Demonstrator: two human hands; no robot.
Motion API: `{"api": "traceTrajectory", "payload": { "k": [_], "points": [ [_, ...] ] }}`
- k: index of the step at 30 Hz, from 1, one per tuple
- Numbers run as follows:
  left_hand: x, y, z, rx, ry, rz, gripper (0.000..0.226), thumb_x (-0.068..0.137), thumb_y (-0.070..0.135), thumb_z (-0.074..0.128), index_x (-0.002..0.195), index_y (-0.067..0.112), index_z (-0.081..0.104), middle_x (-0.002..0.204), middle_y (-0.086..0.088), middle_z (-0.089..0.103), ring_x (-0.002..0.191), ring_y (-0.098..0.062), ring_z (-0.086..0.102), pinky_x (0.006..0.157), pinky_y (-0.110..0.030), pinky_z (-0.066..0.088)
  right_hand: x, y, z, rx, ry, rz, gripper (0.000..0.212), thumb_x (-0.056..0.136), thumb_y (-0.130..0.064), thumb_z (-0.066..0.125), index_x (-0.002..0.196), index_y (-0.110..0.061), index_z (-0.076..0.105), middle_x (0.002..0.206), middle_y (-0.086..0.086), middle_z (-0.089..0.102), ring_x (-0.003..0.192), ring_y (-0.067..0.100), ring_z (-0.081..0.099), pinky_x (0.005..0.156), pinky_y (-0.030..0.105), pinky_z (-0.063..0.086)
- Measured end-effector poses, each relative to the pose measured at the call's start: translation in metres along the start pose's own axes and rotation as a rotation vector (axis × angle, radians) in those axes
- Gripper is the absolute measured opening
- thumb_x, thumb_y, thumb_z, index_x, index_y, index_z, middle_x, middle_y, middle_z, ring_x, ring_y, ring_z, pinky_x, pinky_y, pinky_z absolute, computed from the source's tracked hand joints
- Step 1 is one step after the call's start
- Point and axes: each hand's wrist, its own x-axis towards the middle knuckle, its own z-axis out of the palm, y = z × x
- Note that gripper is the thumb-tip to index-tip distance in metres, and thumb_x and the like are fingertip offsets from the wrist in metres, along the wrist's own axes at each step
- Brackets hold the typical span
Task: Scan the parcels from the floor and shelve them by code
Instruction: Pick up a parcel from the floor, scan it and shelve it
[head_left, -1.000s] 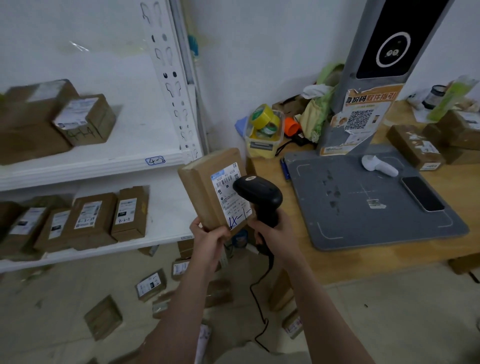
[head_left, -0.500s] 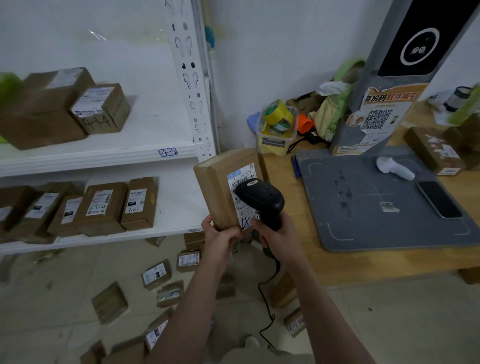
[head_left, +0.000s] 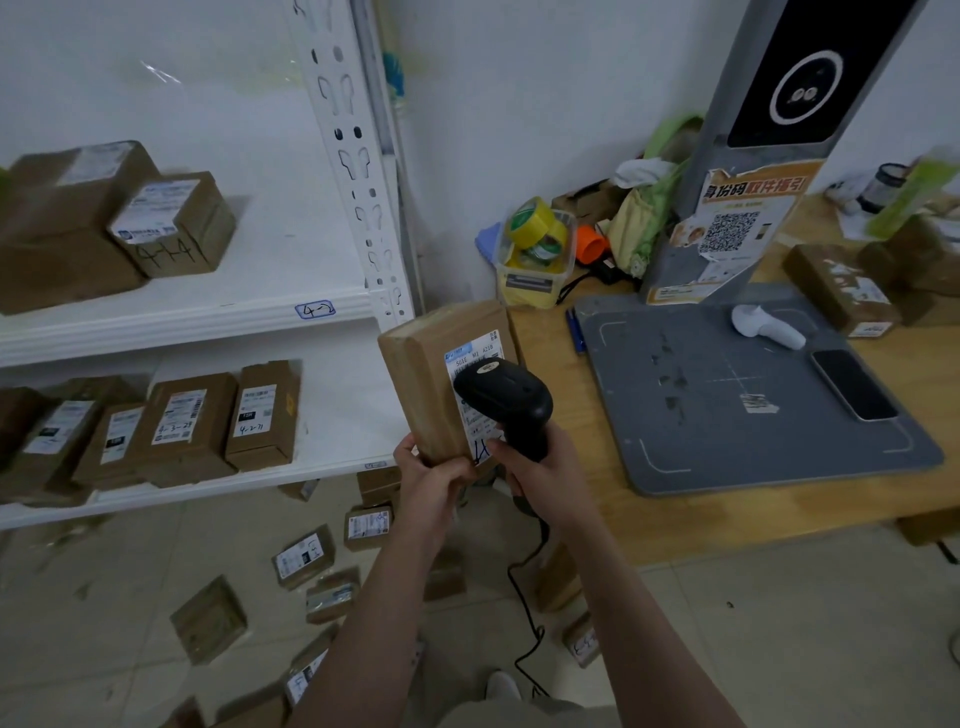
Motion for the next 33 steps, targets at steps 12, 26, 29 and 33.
{"api": "traceTrajectory", "payload": {
  "k": [12, 26, 29, 33],
  "points": [
    [0.008, 0.0, 0.008, 0.011, -0.002, -0.015, 0.075, 0.079, -0.022, 0.055, 0.137, 0.018, 0.029, 0.121, -0.017, 0.052, 0.108, -0.034, 0.057, 0.093, -0.046, 0.052, 0.004, -0.002, -0.005, 0.035, 0.018, 0.006, 0.017, 0.092, -0.003, 0.064, 0.092, -0.019, 0.059, 0.06, -0.019, 0.062, 0.057, -0.004, 0.058, 0.055, 0.011, 0.043],
    [0.024, -0.005, 0.01, -0.016, -0.002, -0.046, 0.08, 0.077, -0.022, 0.057, 0.141, 0.017, 0.028, 0.128, -0.021, 0.052, 0.117, -0.039, 0.056, 0.099, -0.051, 0.052, 0.01, 0.007, -0.014, 0.036, 0.027, 0.041, 0.009, 0.092, -0.007, 0.066, 0.094, -0.011, 0.059, 0.058, -0.013, 0.06, 0.051, 0.001, 0.054, 0.051, 0.017, 0.042],
    [0.025, -0.007, 0.012, -0.04, 0.009, -0.061, 0.078, 0.076, -0.022, 0.057, 0.137, 0.017, 0.028, 0.129, -0.019, 0.051, 0.116, -0.037, 0.056, 0.094, -0.047, 0.054, 0.011, 0.011, -0.017, 0.06, 0.062, 0.066, 0.011, 0.091, -0.008, 0.067, 0.098, -0.006, 0.059, 0.059, -0.008, 0.057, 0.05, 0.006, 0.051, 0.05, 0.023, 0.042],
    [0.025, -0.008, 0.015, -0.073, 0.001, -0.079, 0.095, 0.054, -0.008, 0.065, 0.136, 0.017, 0.027, 0.13, -0.019, 0.051, 0.116, -0.038, 0.057, 0.093, -0.047, 0.054, 0.012, 0.017, -0.025, 0.095, 0.079, 0.081, 0.009, 0.092, -0.003, 0.064, 0.097, -0.004, 0.057, 0.057, -0.007, 0.054, 0.047, 0.008, 0.048, 0.049, 0.025, 0.04]
  ]
}}
